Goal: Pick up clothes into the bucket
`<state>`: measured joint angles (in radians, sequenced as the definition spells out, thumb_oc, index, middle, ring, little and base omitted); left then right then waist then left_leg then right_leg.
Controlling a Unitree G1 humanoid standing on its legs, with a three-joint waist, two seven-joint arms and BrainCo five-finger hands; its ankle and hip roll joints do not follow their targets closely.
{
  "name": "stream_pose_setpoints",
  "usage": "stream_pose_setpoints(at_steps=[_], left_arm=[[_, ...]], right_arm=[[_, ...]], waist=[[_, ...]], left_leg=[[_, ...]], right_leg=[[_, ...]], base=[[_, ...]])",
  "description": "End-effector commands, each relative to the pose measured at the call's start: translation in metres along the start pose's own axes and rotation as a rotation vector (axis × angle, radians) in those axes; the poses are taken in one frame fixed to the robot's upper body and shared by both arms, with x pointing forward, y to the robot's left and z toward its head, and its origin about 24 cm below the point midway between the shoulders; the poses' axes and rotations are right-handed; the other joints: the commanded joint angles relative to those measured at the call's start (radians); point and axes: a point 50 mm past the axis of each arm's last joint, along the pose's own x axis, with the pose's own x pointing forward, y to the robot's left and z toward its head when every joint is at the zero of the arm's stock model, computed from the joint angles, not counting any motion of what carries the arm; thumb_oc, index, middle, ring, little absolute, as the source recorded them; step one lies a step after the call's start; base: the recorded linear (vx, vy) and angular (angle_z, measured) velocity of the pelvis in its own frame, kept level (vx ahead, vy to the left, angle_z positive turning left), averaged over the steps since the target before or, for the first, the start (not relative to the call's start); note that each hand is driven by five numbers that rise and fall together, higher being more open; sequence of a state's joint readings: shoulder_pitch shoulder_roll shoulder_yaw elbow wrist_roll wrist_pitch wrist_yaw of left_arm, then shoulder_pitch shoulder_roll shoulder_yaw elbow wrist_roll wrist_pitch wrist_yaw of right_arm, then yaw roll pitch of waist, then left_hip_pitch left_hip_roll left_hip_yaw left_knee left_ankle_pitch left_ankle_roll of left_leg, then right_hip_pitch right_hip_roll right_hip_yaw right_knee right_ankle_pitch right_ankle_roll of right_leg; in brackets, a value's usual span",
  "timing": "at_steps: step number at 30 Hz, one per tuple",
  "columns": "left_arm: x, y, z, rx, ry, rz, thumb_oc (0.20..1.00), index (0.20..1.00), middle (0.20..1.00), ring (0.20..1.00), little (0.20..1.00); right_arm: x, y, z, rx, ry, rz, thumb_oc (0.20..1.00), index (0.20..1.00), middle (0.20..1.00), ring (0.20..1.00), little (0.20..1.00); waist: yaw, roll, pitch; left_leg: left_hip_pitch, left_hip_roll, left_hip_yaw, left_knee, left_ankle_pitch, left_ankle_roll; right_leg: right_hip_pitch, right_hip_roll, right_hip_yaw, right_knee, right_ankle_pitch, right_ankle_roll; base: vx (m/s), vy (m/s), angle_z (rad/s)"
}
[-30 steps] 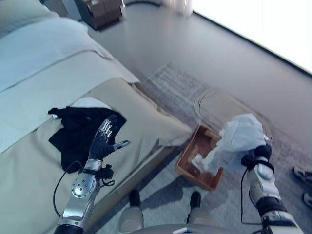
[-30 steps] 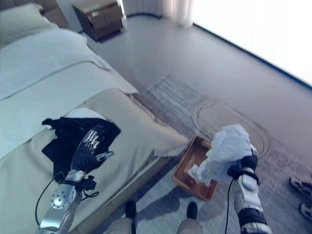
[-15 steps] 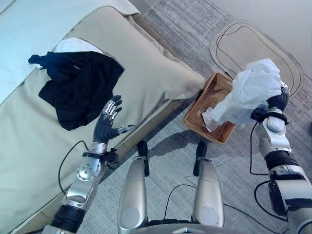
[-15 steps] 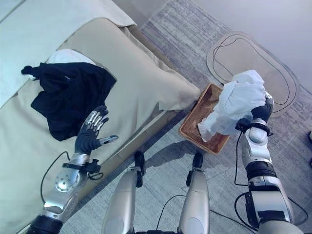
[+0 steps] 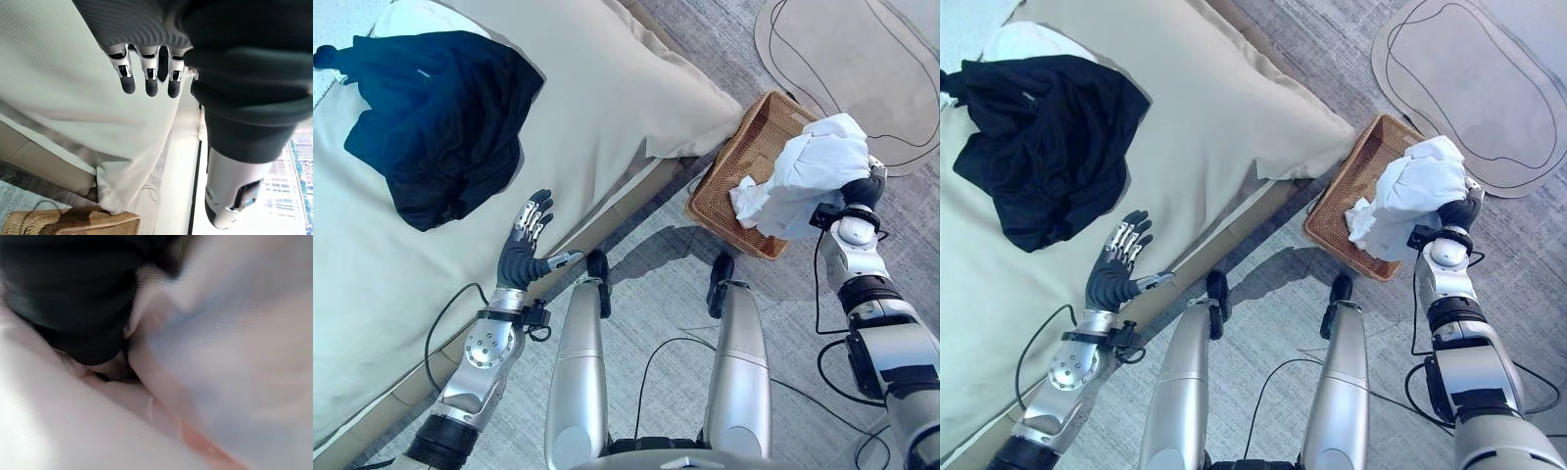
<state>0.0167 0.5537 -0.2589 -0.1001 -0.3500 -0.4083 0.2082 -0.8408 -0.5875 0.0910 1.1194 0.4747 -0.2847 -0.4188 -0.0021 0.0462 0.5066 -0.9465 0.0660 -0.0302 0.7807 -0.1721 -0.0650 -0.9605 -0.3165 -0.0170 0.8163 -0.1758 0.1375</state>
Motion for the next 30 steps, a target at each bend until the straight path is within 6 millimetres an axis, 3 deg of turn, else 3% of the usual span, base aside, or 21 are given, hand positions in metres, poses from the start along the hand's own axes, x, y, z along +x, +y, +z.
stream_pose_setpoints(at_steps=[1,10,12,13,25,26,27,28,30], left_arm=[[-0.007,-0.008,0.015,-0.065,-0.081,-0.003,1.0,1.0,1.0,1.0,1.0],[-0.006,-0.011,0.016,-0.071,-0.08,-0.021,1.0,1.0,1.0,1.0,1.0],[-0.005,-0.012,0.016,-0.071,-0.086,-0.02,1.0,1.0,1.0,1.0,1.0],[-0.003,-0.012,0.017,-0.069,-0.092,-0.019,1.0,1.0,1.0,1.0,1.0],[0.003,-0.009,0.019,-0.062,-0.115,0.01,1.0,1.0,1.0,1.0,1.0],[0.006,-0.008,0.02,-0.06,-0.127,0.011,1.0,1.0,1.0,1.0,1.0],[0.006,-0.008,0.019,-0.06,-0.125,0.011,1.0,1.0,1.0,1.0,1.0],[0.008,-0.007,0.017,-0.053,-0.122,0.019,1.0,1.0,1.0,1.0,1.0],[0.009,-0.006,0.017,-0.05,-0.124,0.022,1.0,1.0,1.0,1.0,1.0]], right_arm=[[0.012,-0.024,0.008,-0.061,-0.004,-0.078,0.2,0.2,0.2,0.2,0.2],[0.019,-0.037,0.014,-0.1,0.019,-0.134,0.2,0.2,0.2,0.2,0.2],[0.02,-0.041,0.017,-0.108,0.014,-0.156,0.423,0.423,0.423,0.423,0.423],[0.021,-0.039,0.019,-0.11,0.003,-0.16,1.0,1.0,1.0,1.0,1.0],[0.017,-0.033,0.013,-0.115,0.02,-0.154,1.0,1.0,1.0,1.0,1.0],[0.014,-0.027,0.007,-0.12,0.02,-0.128,1.0,1.0,1.0,1.0,1.0],[0.013,-0.027,0.006,-0.121,0.022,-0.128,1.0,1.0,1.0,1.0,1.0],[0.007,-0.015,0.001,-0.138,-0.001,-0.073,1.0,1.0,1.0,1.0,1.0],[0.002,-0.009,-0.004,-0.146,-0.014,-0.04,1.0,1.0,1.0,1.0,1.0]], waist=[[0.0,0.035,-0.068],[0.003,0.054,-0.072],[0.002,0.053,-0.075],[-0.001,0.051,-0.079],[-0.007,0.031,-0.102],[-0.011,0.025,-0.103],[-0.01,0.025,-0.106],[-0.016,0.016,-0.105],[-0.019,0.012,-0.105]], left_leg=[[-0.041,-0.047,0.028,0.092,-0.099,0.055],[-0.072,-0.059,0.037,0.088,-0.095,0.063],[-0.068,-0.062,0.04,0.082,-0.095,0.064],[-0.064,-0.061,0.04,0.081,-0.097,0.065],[-0.003,-0.056,0.037,0.037,-0.093,0.063],[0.016,-0.054,0.044,0.0,-0.051,0.068],[0.031,-0.053,0.036,0.003,-0.08,0.062],[0.068,-0.051,0.042,-0.055,-0.034,0.066],[0.098,-0.052,0.037,-0.087,-0.02,0.063]], right_leg=[[-0.02,0.033,-0.018,0.023,0.007,-0.02],[-0.064,0.026,-0.006,0.033,0.005,-0.019],[-0.061,0.025,-0.006,0.03,0.002,-0.018],[-0.058,0.025,-0.005,0.028,0.002,-0.018],[0.003,0.026,-0.019,-0.017,0.009,-0.016],[0.025,0.023,-0.032,-0.057,0.047,-0.022],[0.037,0.027,-0.028,-0.047,0.02,-0.014],[0.075,0.026,-0.043,-0.105,0.061,-0.018],[0.108,0.027,-0.053,-0.136,0.073,-0.015]], base=[[0.0,0.007,0.04],[0.01,0.007,0.02],[0.0,0.0,0.0],[0.0,0.0,0.0],[-0.01,0.0,0.0],[0.0,0.0,0.0],[-0.08,-0.009,0.02],[0.0,0.0,0.0],[-0.04,-0.012,0.03]])
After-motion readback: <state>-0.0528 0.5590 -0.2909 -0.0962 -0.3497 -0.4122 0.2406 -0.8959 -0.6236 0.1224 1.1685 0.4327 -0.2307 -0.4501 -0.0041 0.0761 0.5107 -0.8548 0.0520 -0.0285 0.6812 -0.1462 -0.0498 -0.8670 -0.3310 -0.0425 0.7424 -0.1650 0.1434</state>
